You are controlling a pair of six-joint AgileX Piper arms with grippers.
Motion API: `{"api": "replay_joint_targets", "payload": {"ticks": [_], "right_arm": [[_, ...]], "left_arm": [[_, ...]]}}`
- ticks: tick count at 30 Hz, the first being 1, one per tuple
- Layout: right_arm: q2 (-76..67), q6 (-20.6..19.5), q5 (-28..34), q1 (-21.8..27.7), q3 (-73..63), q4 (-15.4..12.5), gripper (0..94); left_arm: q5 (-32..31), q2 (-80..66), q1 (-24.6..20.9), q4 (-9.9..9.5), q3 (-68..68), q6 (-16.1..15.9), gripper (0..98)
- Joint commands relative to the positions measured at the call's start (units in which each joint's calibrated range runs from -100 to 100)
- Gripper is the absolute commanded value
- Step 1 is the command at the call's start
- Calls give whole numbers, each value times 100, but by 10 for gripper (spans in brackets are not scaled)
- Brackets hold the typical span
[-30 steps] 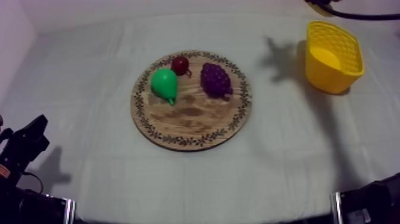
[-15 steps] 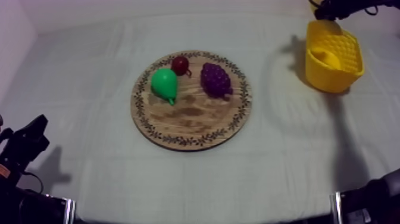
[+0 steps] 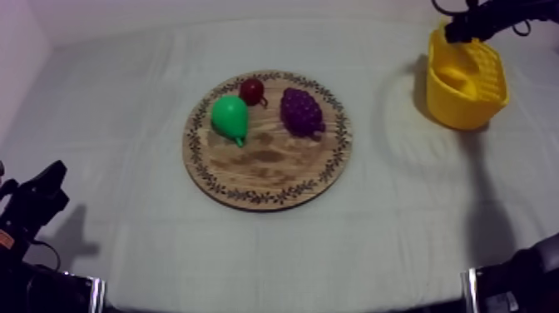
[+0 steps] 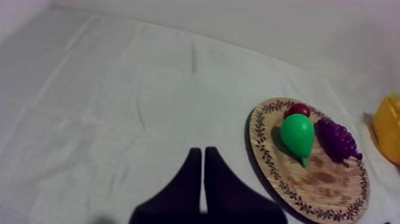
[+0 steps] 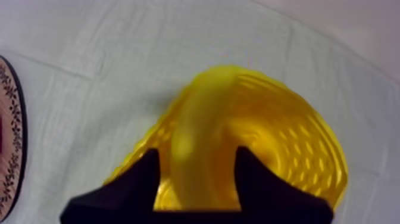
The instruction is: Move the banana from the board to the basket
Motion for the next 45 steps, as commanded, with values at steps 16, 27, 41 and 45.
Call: {"api": "replay_joint_targets", "payload": {"ticks": [16, 27, 41, 45], "right_arm": [[-2853, -321, -86, -27, 1482, 85, 461], [-6153, -921, -496, -510, 3961, 664, 318], [-9108, -1284, -610, -686, 6740, 968, 82], [-9702, -1291, -704, -651, 7437, 1000, 62]], "left_arm": [[-4, 0, 1, 0, 3, -1, 1], [-4, 0, 1, 0, 3, -2, 1], [-4, 0, 1, 0, 3, -2, 1], [-4, 0, 1, 0, 3, -1, 1]]}}
